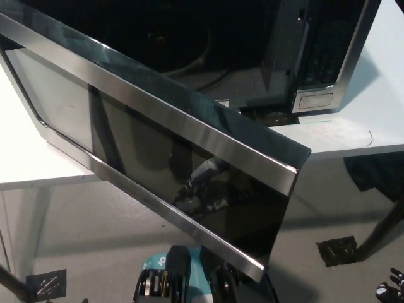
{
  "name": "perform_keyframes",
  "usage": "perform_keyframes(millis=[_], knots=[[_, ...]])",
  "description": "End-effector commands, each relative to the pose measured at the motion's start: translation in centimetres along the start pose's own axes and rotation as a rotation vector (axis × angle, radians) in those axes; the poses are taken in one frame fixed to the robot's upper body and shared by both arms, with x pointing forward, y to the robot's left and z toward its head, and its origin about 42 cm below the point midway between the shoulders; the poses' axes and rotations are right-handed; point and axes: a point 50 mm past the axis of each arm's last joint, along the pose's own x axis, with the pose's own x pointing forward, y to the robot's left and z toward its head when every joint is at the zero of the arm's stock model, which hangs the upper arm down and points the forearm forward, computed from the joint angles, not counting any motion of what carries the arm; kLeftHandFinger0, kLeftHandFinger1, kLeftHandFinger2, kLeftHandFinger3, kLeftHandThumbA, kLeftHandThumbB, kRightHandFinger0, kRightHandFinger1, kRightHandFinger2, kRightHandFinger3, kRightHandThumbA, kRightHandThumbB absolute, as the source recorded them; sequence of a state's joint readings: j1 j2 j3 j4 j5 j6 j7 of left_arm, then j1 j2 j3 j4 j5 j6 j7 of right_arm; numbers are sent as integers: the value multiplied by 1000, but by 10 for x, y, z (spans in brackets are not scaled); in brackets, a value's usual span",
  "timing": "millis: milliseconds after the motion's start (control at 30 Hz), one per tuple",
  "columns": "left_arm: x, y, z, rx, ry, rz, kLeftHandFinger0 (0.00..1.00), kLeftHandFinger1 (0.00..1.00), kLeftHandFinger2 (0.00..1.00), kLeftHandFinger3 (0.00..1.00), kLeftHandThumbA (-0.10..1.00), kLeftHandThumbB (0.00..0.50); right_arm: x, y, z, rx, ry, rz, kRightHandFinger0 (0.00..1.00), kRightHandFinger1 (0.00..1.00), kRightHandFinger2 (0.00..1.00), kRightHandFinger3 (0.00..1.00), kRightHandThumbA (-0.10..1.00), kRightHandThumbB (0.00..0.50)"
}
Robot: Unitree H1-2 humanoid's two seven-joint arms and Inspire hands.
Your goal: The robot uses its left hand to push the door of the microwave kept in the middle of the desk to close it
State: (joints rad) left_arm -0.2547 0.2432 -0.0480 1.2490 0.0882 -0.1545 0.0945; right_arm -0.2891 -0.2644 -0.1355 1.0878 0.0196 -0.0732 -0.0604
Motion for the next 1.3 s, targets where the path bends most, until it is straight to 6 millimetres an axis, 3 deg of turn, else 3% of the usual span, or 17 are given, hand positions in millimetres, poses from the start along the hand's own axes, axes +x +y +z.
perform_keyframes(millis=[0,33,67,133,367,500,667,767,1000,1067,1167,1267], knots=[[-111,35,128,-129,-869,684,42,137,212,421,412,5,5,-15,19,8,-73,-41,802,923,988,993,58,0],[-118,46,137,-63,-933,694,2,5,12,73,-80,480,5,-15,19,7,-72,-42,802,923,988,993,58,0],[-122,50,142,-54,-960,692,0,1,2,15,-96,496,5,-15,19,7,-72,-42,802,923,988,993,58,0],[-130,56,148,-13,-968,702,0,0,0,0,-100,500,4,-18,17,4,-70,-44,802,923,988,993,58,0],[-173,86,198,189,-1228,926,0,0,0,0,-100,500,3,-18,15,2,-66,-45,802,923,988,993,58,0],[-194,93,212,207,-1338,937,0,0,0,0,-100,500,3,-19,15,-2,-65,-45,802,923,988,993,58,0],[-231,100,246,360,-1540,1135,0,0,0,0,-100,500,2,-19,13,-8,-61,-44,802,923,988,993,58,0],[-243,100,257,398,-1600,1196,0,0,0,0,-100,500,2,-20,13,-9,-60,-46,802,923,988,993,58,0],[-294,95,297,429,-1832,1296,0,0,0,0,-100,500,0,-22,11,-13,-55,-50,802,923,988,993,58,0],[-308,86,314,389,-1965,1251,0,0,0,0,-100,500,-1,-22,8,-18,-52,-49,802,923,988,993,58,0],[-315,78,324,352,-2043,1200,0,0,0,0,-100,500,-2,-23,7,-24,-49,-50,802,923,988,993,58,0],[-328,58,344,327,-2174,1119,0,0,0,0,-100,500,-2,-24,6,-28,-47,-51,802,923,988,993,58,0]])
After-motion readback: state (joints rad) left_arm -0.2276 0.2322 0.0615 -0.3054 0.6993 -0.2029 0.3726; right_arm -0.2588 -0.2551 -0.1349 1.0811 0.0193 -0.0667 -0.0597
